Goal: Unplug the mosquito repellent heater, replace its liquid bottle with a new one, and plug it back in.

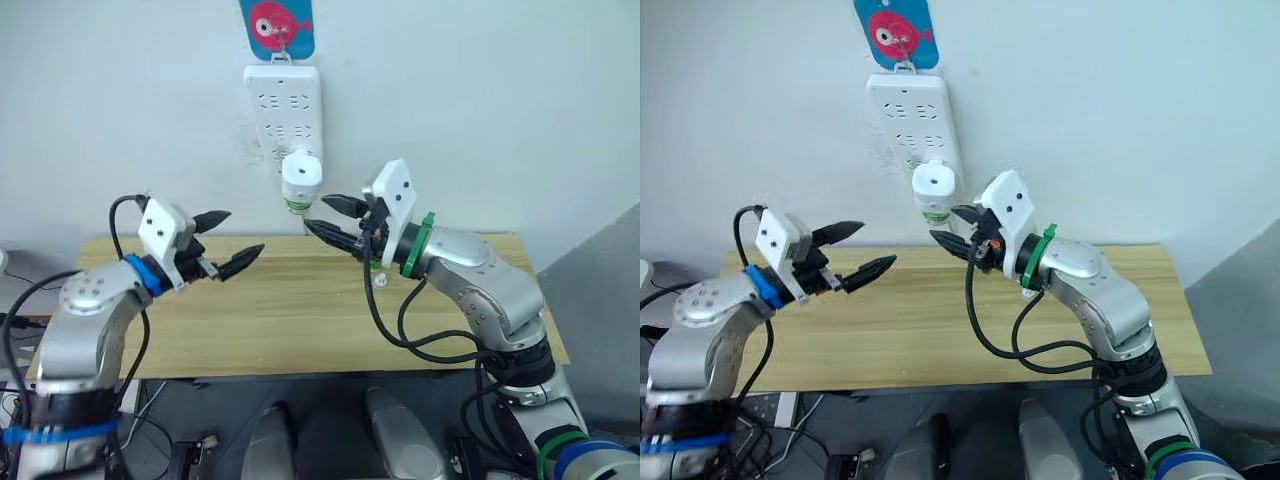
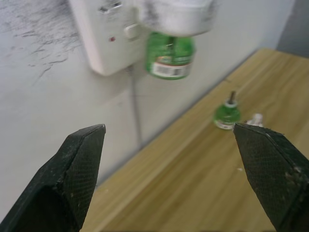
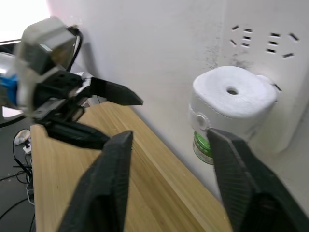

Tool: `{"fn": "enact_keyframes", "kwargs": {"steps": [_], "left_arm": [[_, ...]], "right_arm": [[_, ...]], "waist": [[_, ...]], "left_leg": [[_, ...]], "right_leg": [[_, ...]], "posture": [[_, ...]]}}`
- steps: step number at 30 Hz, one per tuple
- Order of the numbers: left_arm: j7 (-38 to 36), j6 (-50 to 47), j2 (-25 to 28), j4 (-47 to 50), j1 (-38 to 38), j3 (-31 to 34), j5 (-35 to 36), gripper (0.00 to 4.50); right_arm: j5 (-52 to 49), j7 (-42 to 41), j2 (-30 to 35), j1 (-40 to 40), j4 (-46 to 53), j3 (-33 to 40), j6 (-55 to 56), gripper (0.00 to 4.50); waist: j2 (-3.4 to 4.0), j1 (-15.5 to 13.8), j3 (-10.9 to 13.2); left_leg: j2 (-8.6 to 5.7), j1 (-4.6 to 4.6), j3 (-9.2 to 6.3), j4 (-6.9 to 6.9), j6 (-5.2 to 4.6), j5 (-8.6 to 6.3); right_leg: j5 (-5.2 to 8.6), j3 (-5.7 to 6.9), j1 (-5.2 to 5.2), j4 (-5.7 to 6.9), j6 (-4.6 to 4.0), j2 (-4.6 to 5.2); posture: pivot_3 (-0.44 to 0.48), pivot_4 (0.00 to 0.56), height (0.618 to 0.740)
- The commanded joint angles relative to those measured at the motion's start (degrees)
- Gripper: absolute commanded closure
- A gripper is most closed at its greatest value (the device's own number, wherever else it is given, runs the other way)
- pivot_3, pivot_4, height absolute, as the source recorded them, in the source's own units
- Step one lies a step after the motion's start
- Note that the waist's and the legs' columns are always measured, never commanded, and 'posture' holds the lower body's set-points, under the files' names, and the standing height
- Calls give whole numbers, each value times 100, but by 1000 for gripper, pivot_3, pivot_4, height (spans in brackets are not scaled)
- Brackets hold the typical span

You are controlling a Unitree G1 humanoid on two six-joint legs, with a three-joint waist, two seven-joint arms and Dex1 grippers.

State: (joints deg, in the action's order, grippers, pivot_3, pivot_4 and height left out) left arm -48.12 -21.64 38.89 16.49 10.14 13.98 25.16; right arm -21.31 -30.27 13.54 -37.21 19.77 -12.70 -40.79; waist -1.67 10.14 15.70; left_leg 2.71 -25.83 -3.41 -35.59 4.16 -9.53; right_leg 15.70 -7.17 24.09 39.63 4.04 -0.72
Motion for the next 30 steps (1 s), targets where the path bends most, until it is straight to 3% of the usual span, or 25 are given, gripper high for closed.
{"fn": "enact_keyframes", "kwargs": {"steps": [1, 4, 11, 30], "left_arm": [[359, -86, -178, 1103, -353, 129, 267, 0], [701, -123, -369, 1539, -611, 139, 281, 0], [1187, -220, -698, 2182, -1280, -19, 279, 0], [1360, -172, -745, 2185, -1287, -255, 264, 0]], "right_arm": [[214, 101, -127, -131, -169, -57, 325, 3430], [363, 165, -244, -220, -413, -64, 440, 4480], [574, 310, -520, -408, -846, -58, 612, 4480], [774, 597, -836, -500, -1149, 85, 673, 4480]], "waist": [[0, -50, 0], [-1, -88, -1], [-1, -104, -1], [-1, -127, -1]], "left_leg": [[2, -1, 2, -2, 0, 0], [2, -1, 10, -14, 0, 0], [3, 0, 20, -13, 0, 0], [3, 0, 20, -15, 0, 0]], "right_leg": [[0, 0, -1, -8, 1, 0], [1, -5, -5, -14, 2, 0], [-3, -10, -2, -18, -3, 0], [-3, -8, -2, -18, -4, -1]], "posture": [[-137, 233, 736], [-133, 231, 736], [-125, 229, 736], [-132, 224, 736]]}}
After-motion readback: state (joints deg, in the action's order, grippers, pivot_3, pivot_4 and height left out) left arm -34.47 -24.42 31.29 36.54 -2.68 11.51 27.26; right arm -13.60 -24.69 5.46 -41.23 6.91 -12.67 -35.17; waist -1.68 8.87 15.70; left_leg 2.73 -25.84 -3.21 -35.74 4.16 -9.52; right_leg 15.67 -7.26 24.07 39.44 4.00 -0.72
